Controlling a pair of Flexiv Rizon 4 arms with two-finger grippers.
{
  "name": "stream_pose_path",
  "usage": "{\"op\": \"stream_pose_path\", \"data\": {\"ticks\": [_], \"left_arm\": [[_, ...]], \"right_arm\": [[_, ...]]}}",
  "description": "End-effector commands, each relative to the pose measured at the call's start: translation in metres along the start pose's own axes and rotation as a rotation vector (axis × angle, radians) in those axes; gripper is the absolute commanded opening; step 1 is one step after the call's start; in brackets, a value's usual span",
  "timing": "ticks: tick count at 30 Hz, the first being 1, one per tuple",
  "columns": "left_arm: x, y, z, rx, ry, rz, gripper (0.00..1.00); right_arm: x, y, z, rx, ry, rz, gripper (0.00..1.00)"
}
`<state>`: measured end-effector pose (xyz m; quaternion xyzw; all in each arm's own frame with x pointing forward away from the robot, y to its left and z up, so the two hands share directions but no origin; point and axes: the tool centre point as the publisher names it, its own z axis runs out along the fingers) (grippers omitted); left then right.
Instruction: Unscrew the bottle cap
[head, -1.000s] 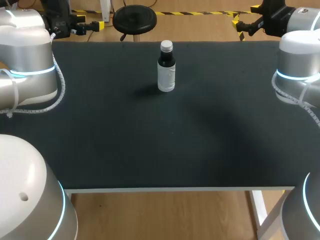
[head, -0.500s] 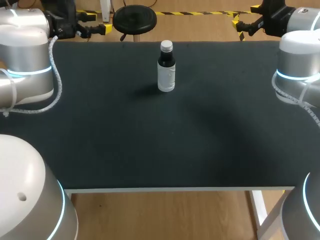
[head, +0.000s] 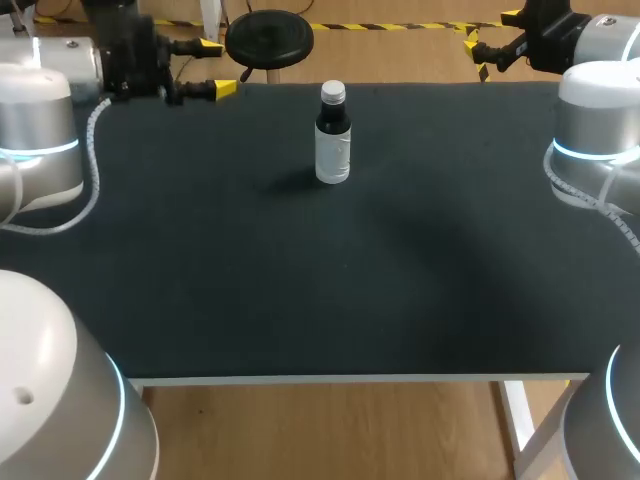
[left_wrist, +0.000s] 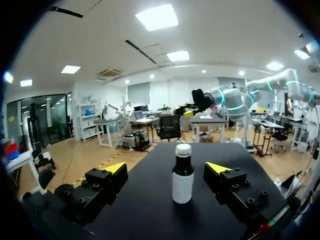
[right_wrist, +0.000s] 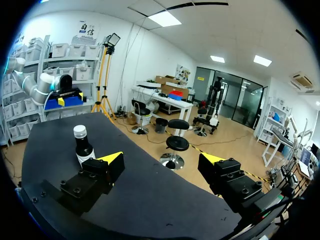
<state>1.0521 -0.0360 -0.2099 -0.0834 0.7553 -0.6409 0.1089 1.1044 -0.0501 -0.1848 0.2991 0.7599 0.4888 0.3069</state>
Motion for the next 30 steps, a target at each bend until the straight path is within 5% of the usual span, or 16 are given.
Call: {"op": "stream_pose_path", "data": {"ticks": [1,30], "left_arm": [[-0.004,0.014,0.013,0.061,0.146,0.017,1.00],[0.019,0.053,0.104,0.153,0.390,-0.036,1.00]], "right_arm": [[0.000,0.000,0.000,0.001,0.000,0.000,1.00],[0.000,0.000,0.000,0.001,0.000,0.000,1.00]]}}
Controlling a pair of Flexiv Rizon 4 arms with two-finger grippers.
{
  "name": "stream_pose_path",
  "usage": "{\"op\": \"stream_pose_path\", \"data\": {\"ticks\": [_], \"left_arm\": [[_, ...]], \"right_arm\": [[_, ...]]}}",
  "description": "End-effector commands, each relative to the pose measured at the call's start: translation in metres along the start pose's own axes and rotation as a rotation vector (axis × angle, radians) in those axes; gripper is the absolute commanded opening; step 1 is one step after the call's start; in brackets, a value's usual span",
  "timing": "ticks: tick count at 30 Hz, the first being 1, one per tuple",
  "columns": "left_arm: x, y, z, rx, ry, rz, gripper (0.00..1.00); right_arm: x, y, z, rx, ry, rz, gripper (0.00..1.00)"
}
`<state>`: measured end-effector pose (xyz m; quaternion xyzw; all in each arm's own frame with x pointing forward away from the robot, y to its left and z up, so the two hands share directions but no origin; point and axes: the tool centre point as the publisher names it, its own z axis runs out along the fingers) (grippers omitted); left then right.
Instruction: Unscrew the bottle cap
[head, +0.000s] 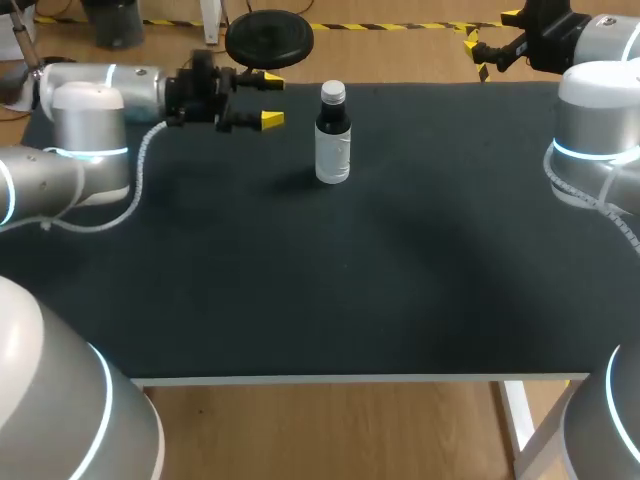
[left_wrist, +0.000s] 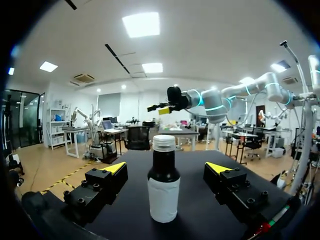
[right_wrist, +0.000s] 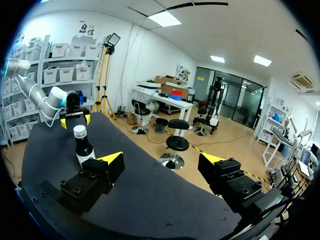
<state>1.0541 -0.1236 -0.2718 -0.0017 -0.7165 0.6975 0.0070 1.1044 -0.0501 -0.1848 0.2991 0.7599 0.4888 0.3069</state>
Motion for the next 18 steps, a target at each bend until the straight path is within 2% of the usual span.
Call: {"op": "stream_pose_path", "data": {"ticks": [1,18], "left_arm": [[-0.008,0.008,0.011,0.015,0.111,-0.002,1.00],[0.005,0.009,0.050,0.011,0.195,0.003,1.00]], "right_arm": [[0.000,0.000,0.000,0.001,0.000,0.000,1.00],[0.000,0.000,0.000,0.001,0.000,0.000,1.00]]}}
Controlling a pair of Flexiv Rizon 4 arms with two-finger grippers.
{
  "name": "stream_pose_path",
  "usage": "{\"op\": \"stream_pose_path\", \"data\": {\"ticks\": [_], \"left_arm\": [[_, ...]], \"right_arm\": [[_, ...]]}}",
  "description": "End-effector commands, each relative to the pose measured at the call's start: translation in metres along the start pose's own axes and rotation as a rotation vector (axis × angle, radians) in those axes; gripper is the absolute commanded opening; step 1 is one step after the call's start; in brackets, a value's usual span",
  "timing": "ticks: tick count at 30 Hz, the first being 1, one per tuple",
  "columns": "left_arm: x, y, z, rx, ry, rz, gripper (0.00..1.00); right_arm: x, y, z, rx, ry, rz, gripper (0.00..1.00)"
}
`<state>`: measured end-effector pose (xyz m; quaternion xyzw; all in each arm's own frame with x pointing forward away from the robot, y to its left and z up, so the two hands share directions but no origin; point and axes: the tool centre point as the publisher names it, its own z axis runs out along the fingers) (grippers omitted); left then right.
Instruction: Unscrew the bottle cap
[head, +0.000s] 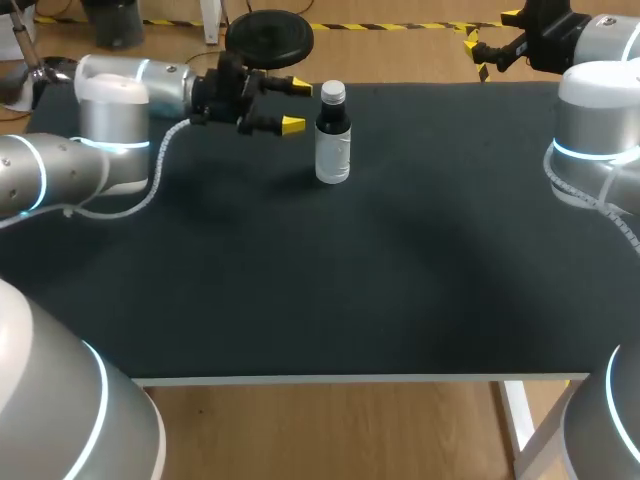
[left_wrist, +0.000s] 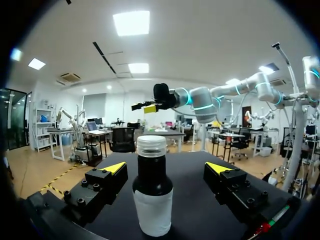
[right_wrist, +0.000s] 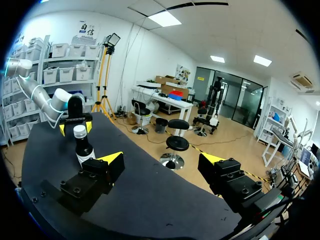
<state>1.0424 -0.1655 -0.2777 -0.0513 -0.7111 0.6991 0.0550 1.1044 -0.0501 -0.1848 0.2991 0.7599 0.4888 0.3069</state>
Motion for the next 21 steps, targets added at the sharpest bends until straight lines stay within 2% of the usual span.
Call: {"op": "stream_pose_path", "data": {"ticks": [1,21], "left_arm": [[-0.008,0.005,0.009,-0.001,0.060,-0.001,1.00],[-0.010,0.007,0.031,0.005,0.111,-0.007,1.00]], "right_arm": [[0.000,0.000,0.000,0.001,0.000,0.000,1.00],[0.000,0.000,0.000,0.001,0.000,0.000,1.00]]}}
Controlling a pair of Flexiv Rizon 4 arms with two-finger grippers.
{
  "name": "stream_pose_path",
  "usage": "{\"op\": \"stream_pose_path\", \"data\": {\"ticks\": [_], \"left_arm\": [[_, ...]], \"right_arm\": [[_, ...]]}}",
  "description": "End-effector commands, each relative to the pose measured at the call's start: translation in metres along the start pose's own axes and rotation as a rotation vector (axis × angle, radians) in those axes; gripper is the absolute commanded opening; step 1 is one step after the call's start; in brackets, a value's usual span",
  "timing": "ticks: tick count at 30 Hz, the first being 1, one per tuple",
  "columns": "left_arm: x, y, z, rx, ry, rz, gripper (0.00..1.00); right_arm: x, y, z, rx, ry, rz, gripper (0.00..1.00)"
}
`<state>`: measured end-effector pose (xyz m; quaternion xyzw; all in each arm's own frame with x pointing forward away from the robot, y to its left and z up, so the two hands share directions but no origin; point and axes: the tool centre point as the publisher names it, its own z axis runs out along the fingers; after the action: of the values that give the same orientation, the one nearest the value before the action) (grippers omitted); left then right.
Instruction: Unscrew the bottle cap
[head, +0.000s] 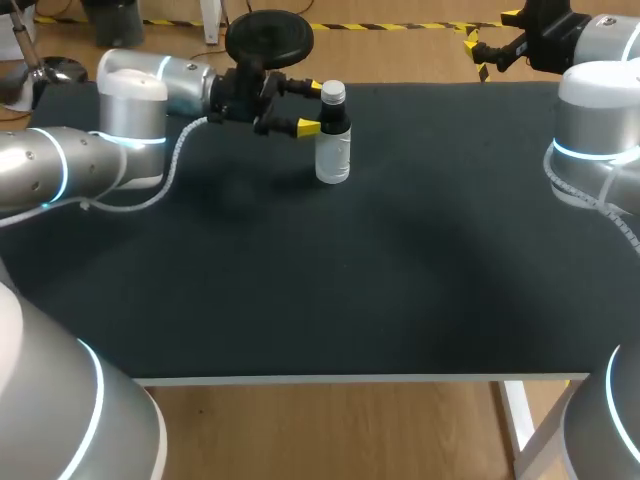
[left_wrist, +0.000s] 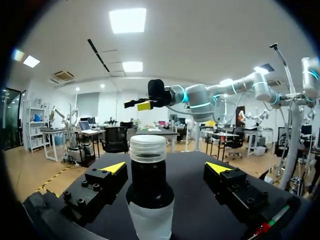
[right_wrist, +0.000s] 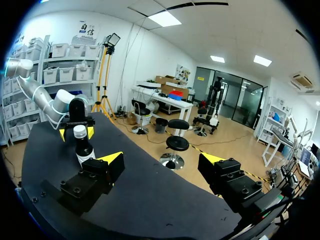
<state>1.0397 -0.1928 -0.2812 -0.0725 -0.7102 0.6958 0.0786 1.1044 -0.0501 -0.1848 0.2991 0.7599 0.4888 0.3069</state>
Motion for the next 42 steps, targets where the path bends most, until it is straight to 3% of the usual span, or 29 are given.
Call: {"op": "stream_pose_path", "data": {"ticks": [1,34,35,37,40,42], "left_arm": [[-0.010,0.004,0.004,0.010,0.049,-0.004,1.00],[-0.016,0.007,0.028,0.011,0.105,-0.010,1.00],[-0.016,0.007,0.028,0.011,0.105,-0.009,0.98],[-0.016,0.007,0.028,0.013,0.104,-0.009,0.75],[-0.016,0.007,0.027,0.013,0.102,-0.010,0.62],[-0.016,0.007,0.026,0.014,0.101,-0.010,0.45]], "right_arm": [[0.000,0.000,0.000,0.001,0.000,0.000,1.00],[0.000,0.000,0.000,0.001,0.000,0.000,1.00],[0.000,0.000,0.000,0.001,0.000,0.000,1.00],[0.000,0.000,0.000,0.001,0.000,0.000,1.00],[0.000,0.000,0.000,0.001,0.000,0.000,1.00],[0.000,0.000,0.000,0.001,0.000,0.000,1.00]]}}
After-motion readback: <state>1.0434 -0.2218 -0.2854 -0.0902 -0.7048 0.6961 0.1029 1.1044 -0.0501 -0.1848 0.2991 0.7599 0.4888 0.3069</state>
